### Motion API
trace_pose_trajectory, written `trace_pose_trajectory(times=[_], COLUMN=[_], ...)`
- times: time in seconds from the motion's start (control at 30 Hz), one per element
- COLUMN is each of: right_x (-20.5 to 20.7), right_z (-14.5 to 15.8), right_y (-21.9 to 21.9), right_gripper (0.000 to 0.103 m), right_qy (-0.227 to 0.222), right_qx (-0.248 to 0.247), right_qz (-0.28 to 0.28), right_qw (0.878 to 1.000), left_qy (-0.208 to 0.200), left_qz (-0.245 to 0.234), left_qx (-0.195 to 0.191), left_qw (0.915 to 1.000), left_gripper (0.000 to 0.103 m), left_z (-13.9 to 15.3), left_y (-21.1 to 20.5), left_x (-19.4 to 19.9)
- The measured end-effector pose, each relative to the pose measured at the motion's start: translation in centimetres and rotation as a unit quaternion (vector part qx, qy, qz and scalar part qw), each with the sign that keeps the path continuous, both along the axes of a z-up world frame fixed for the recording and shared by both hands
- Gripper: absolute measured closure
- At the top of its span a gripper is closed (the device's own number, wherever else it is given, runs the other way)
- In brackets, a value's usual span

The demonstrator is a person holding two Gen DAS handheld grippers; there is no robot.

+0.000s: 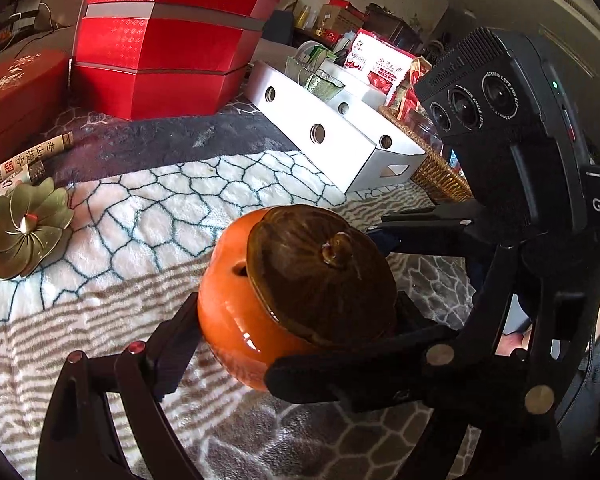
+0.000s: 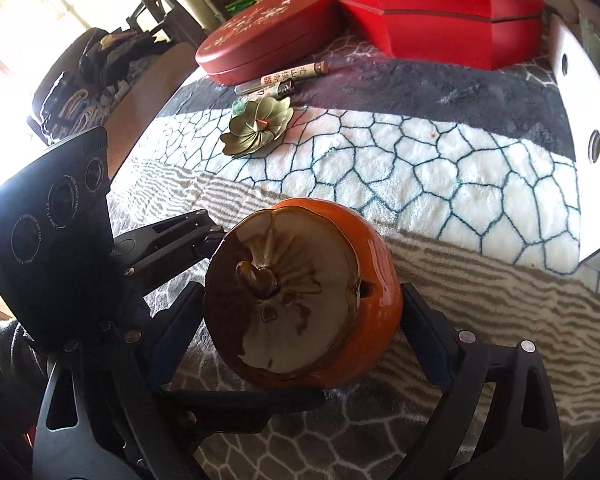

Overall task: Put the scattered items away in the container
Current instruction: 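Close the right gripper around the orange jar while the left gripper steadies it, then lift the orange jar with the right gripper and carry it over the box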

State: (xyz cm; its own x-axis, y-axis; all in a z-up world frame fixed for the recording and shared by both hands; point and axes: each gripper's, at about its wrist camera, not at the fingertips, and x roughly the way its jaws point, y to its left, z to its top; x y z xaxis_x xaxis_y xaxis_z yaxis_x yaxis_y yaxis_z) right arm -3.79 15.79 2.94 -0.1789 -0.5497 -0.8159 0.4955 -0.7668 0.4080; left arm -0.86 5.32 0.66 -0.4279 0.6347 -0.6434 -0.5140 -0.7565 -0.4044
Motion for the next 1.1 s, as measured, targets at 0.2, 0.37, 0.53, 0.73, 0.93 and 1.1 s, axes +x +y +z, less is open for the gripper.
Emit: trace_pose_trajectory(times=[0.2, 0.37, 0.53, 0.73, 0.93, 1.1], right_x=[-0.1, 0.9, 1.6, 1.6, 1.4, -0.8], right_z=[1.3, 3.4, 5.9, 7.6, 8.5, 9.3], right_y=[1.8, 2.1, 2.8, 4.8, 7.2, 11.1], right_gripper=[0.009, 0.009, 0.009, 0.009, 0.009, 0.009], right_qy=[0.005, 0.028, 0.061, 0.079, 0.084, 0.057], right_qx=[-0.025, 0.005, 0.021, 0.012, 0.006, -0.030], right_qz=[-0.021, -0.042, -0.065, -0.083, -0.101, -0.121], right_qw=[0.999, 0.999, 0.996, 0.993, 0.991, 0.991], left_qy=[0.006, 0.023, 0.055, 0.076, 0.082, 0.091], left_qz=[0.001, -0.026, -0.060, -0.080, -0.096, -0.113], left_qx=[0.002, 0.016, 0.025, 0.011, 0.008, -0.010], left_qw=[1.0000, 0.9993, 0.9963, 0.9939, 0.9920, 0.9893], left_gripper=[0.013, 0.013, 0.012, 0.012, 0.012, 0.012], left_z=[1.3, 2.3, 4.3, 6.3, 7.3, 8.8], left_y=[1.2, 1.7, 2.3, 4.2, 6.4, 9.2], left_x=[-0.4, -0.4, -0.5, -1.2, -1.7, -3.3])
